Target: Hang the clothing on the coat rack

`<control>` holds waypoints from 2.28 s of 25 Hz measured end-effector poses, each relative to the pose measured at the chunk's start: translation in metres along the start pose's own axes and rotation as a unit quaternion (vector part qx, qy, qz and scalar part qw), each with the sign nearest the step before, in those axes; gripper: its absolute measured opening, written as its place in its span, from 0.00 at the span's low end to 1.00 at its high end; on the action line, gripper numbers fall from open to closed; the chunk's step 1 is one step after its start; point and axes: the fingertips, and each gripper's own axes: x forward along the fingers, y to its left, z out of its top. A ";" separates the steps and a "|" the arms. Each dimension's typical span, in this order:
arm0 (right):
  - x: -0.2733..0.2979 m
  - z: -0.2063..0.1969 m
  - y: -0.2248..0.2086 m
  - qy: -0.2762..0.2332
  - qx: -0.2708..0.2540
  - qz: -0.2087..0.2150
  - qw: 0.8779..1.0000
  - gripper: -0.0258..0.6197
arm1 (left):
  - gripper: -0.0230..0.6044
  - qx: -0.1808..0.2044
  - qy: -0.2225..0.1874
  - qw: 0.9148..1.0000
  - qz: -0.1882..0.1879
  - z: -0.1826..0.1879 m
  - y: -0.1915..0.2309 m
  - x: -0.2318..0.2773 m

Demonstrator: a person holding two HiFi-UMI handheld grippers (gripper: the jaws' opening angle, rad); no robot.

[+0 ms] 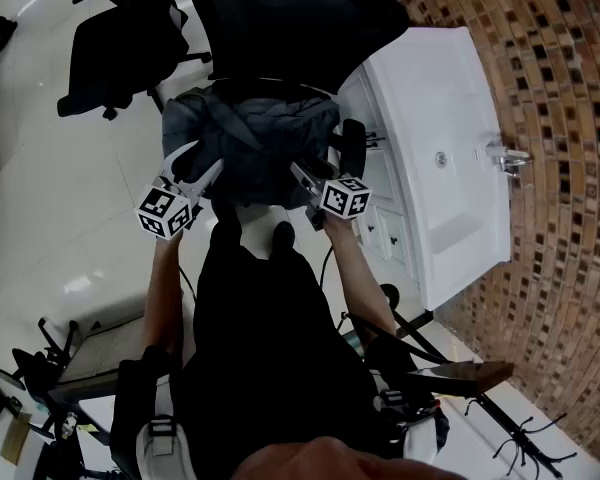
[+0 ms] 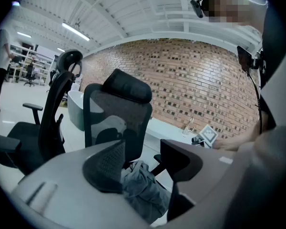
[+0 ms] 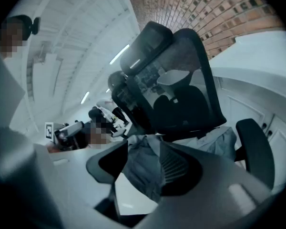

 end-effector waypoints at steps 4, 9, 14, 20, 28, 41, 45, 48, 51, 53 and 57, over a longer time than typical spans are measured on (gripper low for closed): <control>0.086 0.004 -0.057 0.036 -0.002 -0.072 0.997 0.31 | 0.41 -0.025 0.035 0.999 -0.005 -0.027 0.054 0.005; 0.155 -0.025 -0.142 0.133 -0.089 -0.150 0.976 0.31 | 0.40 -0.061 0.074 0.995 0.004 -0.068 0.076 0.003; 0.234 -0.040 -0.210 0.261 -0.340 -0.154 0.890 0.31 | 0.39 -0.057 0.097 0.992 0.054 -0.106 0.093 -0.003; 0.280 -0.079 -0.255 0.399 -0.480 -0.098 0.775 0.09 | 0.38 -0.041 0.137 0.986 0.085 -0.127 0.093 0.022; 0.174 0.022 -0.128 0.256 -0.502 -0.086 0.821 0.05 | 0.38 0.113 0.200 0.972 0.052 -0.088 0.118 0.107; 0.021 0.121 -0.010 0.136 -0.516 -0.120 0.837 0.05 | 0.42 0.362 0.429 0.806 -0.187 -0.138 0.155 0.230; -0.004 0.123 0.000 0.125 -0.507 -0.123 0.844 0.05 | 0.55 0.453 0.463 0.696 -0.308 -0.173 0.108 0.232; -0.018 0.122 0.007 0.114 -0.507 -0.121 0.846 0.05 | 0.53 0.462 0.449 0.688 -0.334 -0.182 0.079 0.247; -0.029 0.120 0.010 0.108 -0.505 -0.123 0.847 0.05 | 0.19 0.466 0.422 0.704 -0.331 -0.187 0.054 0.255; -0.038 0.119 0.008 0.111 -0.493 -0.128 0.853 0.05 | 0.10 0.450 0.395 0.752 -0.277 -0.173 0.056 0.264; -0.059 0.122 -0.016 0.092 -0.456 -0.158 0.871 0.05 | 0.09 0.318 0.276 0.900 -0.113 -0.094 0.082 0.259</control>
